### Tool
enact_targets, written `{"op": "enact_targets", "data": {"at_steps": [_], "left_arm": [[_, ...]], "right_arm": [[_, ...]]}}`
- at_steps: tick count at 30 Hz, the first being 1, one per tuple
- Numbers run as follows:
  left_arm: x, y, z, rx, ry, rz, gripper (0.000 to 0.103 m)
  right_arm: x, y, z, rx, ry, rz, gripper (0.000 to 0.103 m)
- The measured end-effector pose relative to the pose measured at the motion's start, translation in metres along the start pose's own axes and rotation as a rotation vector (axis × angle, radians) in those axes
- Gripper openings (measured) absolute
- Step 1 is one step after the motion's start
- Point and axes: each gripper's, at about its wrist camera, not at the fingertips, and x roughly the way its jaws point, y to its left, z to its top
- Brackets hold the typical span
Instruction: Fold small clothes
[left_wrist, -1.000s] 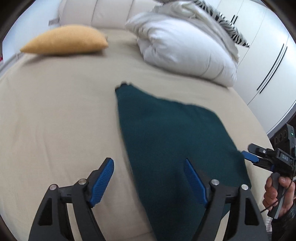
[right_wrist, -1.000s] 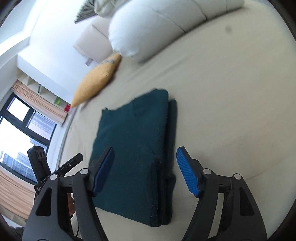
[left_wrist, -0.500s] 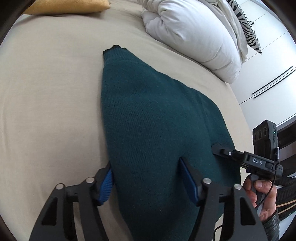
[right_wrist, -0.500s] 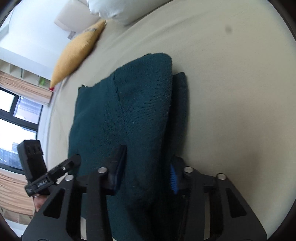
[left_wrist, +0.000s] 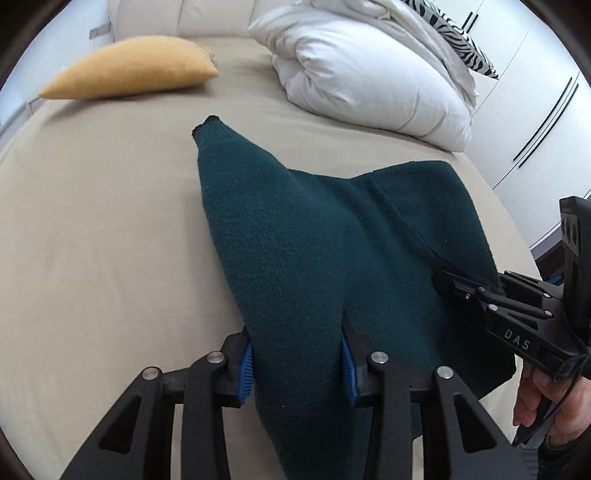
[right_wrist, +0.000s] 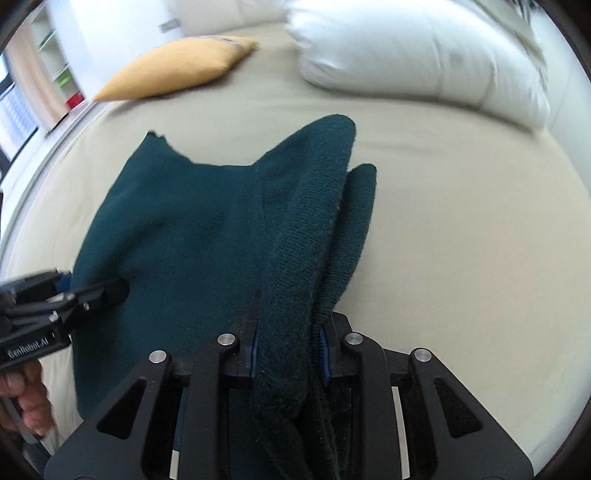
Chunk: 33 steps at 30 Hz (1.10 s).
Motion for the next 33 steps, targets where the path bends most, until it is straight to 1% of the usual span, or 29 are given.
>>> {"op": "enact_targets", "data": {"at_steps": [6, 8, 11, 14, 17, 20, 23, 26, 29, 30, 33], "left_arm": [[-0.066, 0.037, -0.025, 0.025, -0.049, 0.088, 0.04], [-0.084, 0.044, -0.034, 0.038, -0.064, 0.119, 0.04], [-0.111, 0.06, -0.052, 0.04, -0.082, 0.142, 0.04], [-0.134, 0.073, -0.067, 0.032, -0.097, 0.152, 0.04], [-0.147, 0.083, -0.085, 0.038, -0.1, 0.162, 0.04], [-0.151, 0.089, -0.103, 0.032, -0.092, 0.164, 0.04], [-0.146, 0.097, -0.112, 0.013, -0.079, 0.161, 0.04], [-0.132, 0.105, -0.119, -0.004, -0.051, 0.166, 0.041], [-0.105, 0.123, -0.13, -0.037, 0.018, 0.157, 0.042], [-0.097, 0.131, -0.136, -0.056, 0.041, 0.153, 0.046], [-0.09, 0.145, -0.145, -0.087, 0.022, 0.116, 0.051]], "right_arm": [[-0.038, 0.071, -0.016, -0.095, -0.056, 0.044, 0.021], [-0.048, 0.099, -0.019, -0.129, -0.071, 0.058, 0.021], [-0.062, 0.138, -0.023, -0.159, -0.088, 0.095, 0.021], [-0.07, 0.167, -0.027, -0.178, -0.101, 0.125, 0.021], [-0.075, 0.184, -0.036, -0.184, -0.097, 0.156, 0.021], [-0.073, 0.195, -0.044, -0.156, -0.082, 0.199, 0.021], [-0.064, 0.196, -0.056, -0.126, -0.065, 0.243, 0.021], [-0.04, 0.199, -0.057, -0.112, -0.043, 0.255, 0.021], [-0.012, 0.193, -0.063, -0.059, 0.007, 0.295, 0.021], [-0.004, 0.194, -0.065, -0.043, 0.024, 0.306, 0.021], [0.033, 0.176, -0.069, 0.036, 0.085, 0.345, 0.022]]}}
